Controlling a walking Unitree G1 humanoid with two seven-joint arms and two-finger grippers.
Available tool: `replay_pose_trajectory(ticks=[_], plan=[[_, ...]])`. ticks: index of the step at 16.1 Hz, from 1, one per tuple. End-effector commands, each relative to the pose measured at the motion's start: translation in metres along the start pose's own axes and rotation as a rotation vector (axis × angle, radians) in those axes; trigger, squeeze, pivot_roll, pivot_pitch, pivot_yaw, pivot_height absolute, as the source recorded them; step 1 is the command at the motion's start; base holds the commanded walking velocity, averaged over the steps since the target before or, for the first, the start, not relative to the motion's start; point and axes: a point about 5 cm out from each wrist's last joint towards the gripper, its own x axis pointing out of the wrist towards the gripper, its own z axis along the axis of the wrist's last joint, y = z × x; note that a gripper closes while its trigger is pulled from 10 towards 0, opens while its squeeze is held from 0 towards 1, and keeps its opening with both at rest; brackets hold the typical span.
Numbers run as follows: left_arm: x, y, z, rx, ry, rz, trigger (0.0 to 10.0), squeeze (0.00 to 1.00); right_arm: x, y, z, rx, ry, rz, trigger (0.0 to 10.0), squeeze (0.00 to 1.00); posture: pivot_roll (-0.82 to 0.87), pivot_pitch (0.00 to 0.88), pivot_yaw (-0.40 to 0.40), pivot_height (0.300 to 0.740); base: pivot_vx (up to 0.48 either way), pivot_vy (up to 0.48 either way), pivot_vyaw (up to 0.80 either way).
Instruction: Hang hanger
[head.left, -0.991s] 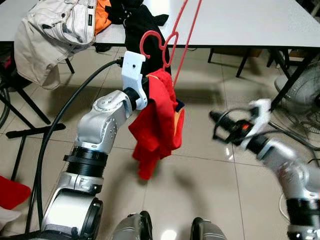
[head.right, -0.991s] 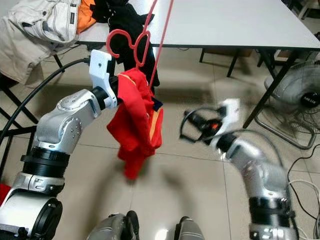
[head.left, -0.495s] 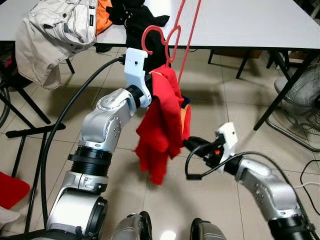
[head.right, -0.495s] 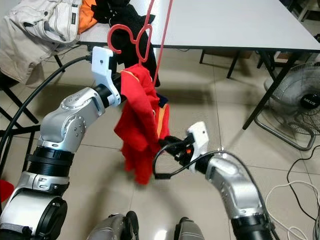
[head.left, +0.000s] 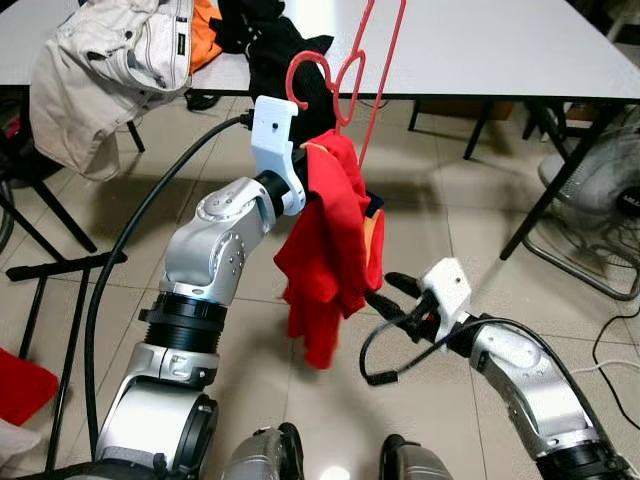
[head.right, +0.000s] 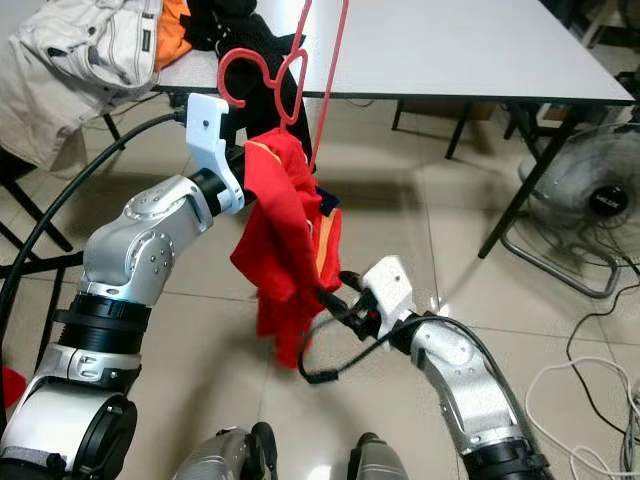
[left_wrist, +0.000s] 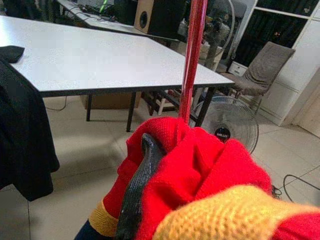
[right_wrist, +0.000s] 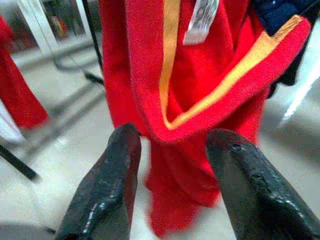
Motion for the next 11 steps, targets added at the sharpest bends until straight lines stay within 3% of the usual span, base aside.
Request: replay_pose_trajectory(ticks=[1, 3, 5, 7, 10, 11], plan=[[0.002, -0.008, 0.022, 0.036, -0.079, -0.037, 10.0, 0.0, 0.0, 0.001, -0.001, -0.071, 0.016, -0.008, 10.0, 1.0, -0.23, 0.109, 0.045, 0.74, 0.0, 0.0, 0.0], [0.004, -0.007, 0.022, 0.026, -0.081, -0.037, 10.0, 0.0, 0.0, -0.006, -0.005, -0.306, 0.101, -0.06, 10.0, 1.0, -0.24, 0.106, 0.047, 0.74, 0.0, 0.0, 0.0], [0.004, -0.007, 0.021, 0.024, -0.08, -0.038, 10.0, 0.0, -0.001, -0.007, -0.007, -0.34, 0.115, -0.06, 10.0, 1.0, -0.24, 0.106, 0.048, 0.74, 0.0, 0.0, 0.0], [0.005, -0.008, 0.02, 0.012, -0.077, -0.041, 10.0, 0.0, 0.001, -0.003, -0.014, -0.507, 0.157, 0.003, 10.0, 1.0, -0.24, 0.11, 0.051, 0.74, 0.0, 0.0, 0.0], [0.005, -0.01, 0.022, -0.032, -0.097, -0.057, 10.0, 0.0, 0.006, -0.01, -0.021, -0.877, 0.213, -0.003, 10.0, 1.0, -0.24, 0.111, 0.051, 0.74, 0.0, 0.0, 0.0], [0.004, -0.01, 0.022, -0.032, -0.097, -0.06, 10.0, 0.0, 0.009, -0.012, -0.02, -0.982, 0.205, -0.003, 10.0, 0.57, -0.24, 0.112, 0.051, 0.74, 0.0, 0.0, 0.0]])
